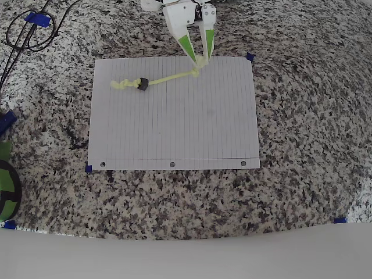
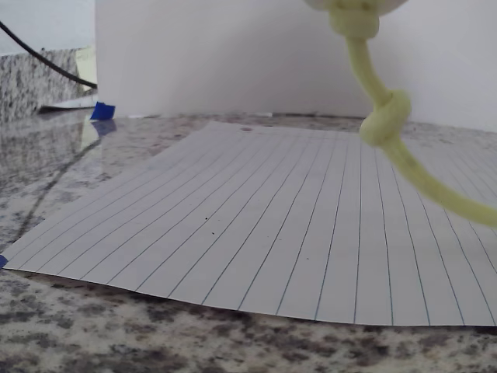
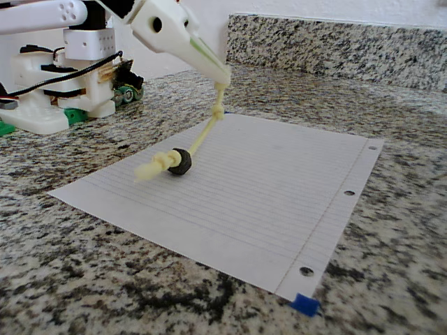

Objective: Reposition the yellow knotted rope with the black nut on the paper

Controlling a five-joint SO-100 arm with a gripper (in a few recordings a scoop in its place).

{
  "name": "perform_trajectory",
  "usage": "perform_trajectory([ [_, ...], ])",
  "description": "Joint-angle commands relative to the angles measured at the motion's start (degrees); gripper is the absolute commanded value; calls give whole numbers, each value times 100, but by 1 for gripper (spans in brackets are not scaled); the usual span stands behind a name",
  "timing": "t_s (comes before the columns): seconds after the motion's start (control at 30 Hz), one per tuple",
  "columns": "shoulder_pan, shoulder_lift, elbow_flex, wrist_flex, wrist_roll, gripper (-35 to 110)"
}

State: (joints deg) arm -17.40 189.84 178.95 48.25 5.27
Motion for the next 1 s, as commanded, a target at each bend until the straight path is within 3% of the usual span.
perform_trajectory([
  [0.0, -44, 141, 18, -79, -185, 0],
  [0.2, -44, 167, 35, -475, -1143, 4],
  [0.33, -53, 176, 35, -448, -1143, 33],
  [0.53, -35, 176, 35, -369, -1143, 47],
  [0.97, 387, 229, 26, -729, -1819, 41],
])
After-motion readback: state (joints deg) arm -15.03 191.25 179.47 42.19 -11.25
